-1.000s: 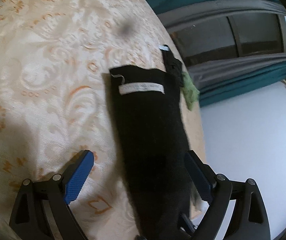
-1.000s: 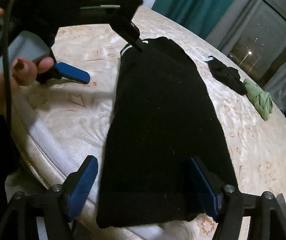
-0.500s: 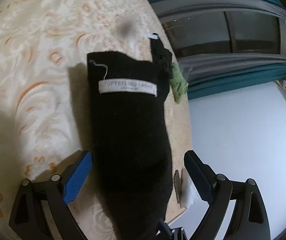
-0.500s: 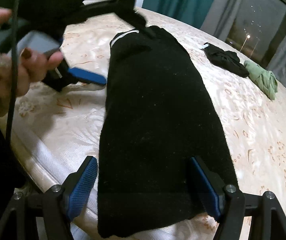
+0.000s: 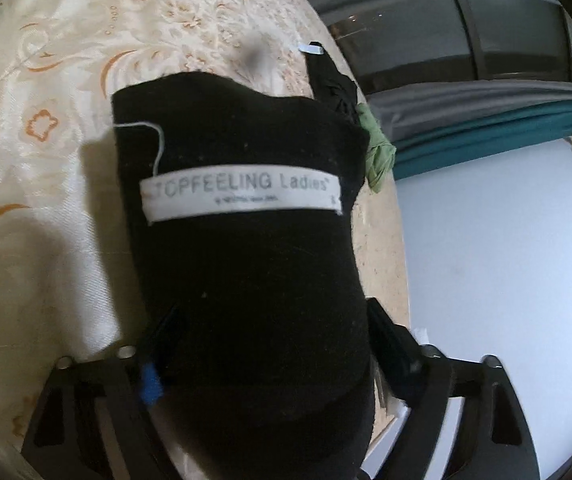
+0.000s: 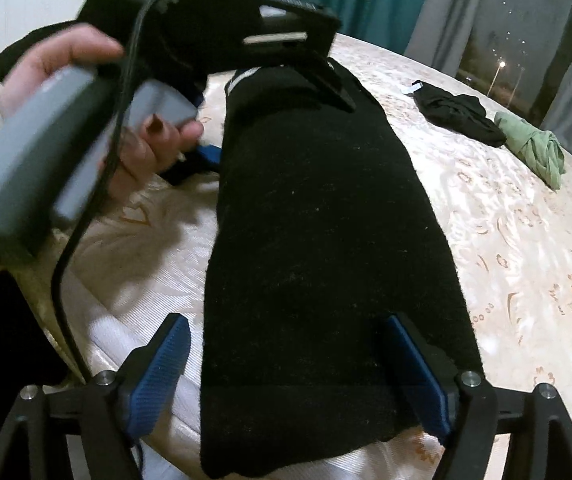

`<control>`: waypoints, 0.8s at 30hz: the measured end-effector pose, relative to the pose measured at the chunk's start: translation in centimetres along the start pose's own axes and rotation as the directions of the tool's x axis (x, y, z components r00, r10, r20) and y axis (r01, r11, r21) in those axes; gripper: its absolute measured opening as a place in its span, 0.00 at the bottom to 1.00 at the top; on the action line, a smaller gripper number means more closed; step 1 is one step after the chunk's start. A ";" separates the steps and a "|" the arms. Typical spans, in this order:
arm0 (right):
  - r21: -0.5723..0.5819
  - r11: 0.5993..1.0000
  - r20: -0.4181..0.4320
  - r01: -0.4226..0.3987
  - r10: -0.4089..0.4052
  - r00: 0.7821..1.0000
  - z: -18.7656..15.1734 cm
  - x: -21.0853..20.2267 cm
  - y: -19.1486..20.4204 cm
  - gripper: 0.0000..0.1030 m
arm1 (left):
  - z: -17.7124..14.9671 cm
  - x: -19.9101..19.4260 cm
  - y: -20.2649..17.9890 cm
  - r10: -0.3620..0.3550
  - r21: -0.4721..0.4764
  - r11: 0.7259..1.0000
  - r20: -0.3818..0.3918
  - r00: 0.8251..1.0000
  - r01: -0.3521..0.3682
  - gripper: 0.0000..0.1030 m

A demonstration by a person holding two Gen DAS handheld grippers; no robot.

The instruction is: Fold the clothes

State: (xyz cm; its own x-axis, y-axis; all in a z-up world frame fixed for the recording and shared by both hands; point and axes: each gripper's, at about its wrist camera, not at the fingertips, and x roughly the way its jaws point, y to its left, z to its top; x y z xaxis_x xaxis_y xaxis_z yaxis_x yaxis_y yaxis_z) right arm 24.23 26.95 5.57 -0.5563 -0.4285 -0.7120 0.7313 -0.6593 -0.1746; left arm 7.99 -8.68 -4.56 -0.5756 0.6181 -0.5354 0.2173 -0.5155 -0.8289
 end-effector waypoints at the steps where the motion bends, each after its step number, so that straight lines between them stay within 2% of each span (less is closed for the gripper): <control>1: 0.001 1.000 0.000 0.003 -0.003 1.000 0.0 0.0 0.0 0.83 | 0.0 0.0 0.1 -0.008 -0.005 1.000 -0.004 1.000 0.008 0.72; 6: 0.037 0.999 0.022 -0.024 0.024 0.999 0.2 -1.0 -0.3 0.82 | 0.4 -0.4 1.1 -0.056 -0.076 0.996 -0.012 0.998 0.055 0.66; 8: 0.105 0.991 0.046 -0.086 0.082 0.996 0.4 -2.1 -1.3 0.82 | 0.5 -0.6 1.6 -0.078 -0.097 0.992 -0.010 0.997 0.076 0.64; 10: 0.221 0.958 0.084 -0.185 0.171 0.982 0.5 -3.5 -3.0 0.81 | 0.5 -1.0 2.1 -0.106 -0.128 0.986 -0.004 0.994 0.105 0.61; 12: 0.350 0.890 0.141 -0.294 0.260 0.955 0.2 -4.7 -4.8 0.81 | 0.4 -1.5 2.8 -0.145 -0.186 0.972 0.007 0.989 0.144 0.58; 14: 0.432 0.828 0.180 -0.357 0.309 0.934 -0.3 -5.3 -6.3 0.81 | 0.2 -2.1 3.8 -0.193 -0.258 0.947 0.026 0.981 0.193 0.56; 17: 0.493 0.778 0.207 -0.389 0.329 0.921 -1.0 -5.9 -7.3 0.81 | -0.3 -3.3 5.5 -0.248 -0.356 0.895 0.101 0.963 0.268 0.53; 19: 0.535 0.735 0.224 -0.416 0.351 0.909 -1.4 -5.9 -7.7 0.81 | -0.5 -4.2 5.9 -0.245 -0.376 0.882 0.152 0.958 0.285 0.52; 22: 0.603 0.635 0.268 -0.482 0.408 0.873 -2.0 -5.3 -8.1 0.81 | -0.8 -5.4 5.8 -0.243 -0.376 0.872 0.221 0.945 0.312 0.52; 24: 0.646 0.549 0.306 -0.531 0.450 0.839 -2.4 -4.9 -8.1 0.82 | -0.8 -5.2 5.9 -0.275 -0.399 0.845 0.250 0.929 0.357 0.52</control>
State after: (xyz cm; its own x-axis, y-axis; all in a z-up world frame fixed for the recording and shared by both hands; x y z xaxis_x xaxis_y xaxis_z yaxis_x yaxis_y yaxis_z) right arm 21.97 35.92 8.88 -0.2579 -0.8455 -0.4676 0.4422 -0.5336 0.7209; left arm 12.92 -14.45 -6.74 -0.7910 0.5674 -0.2290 0.2923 0.0217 -0.9561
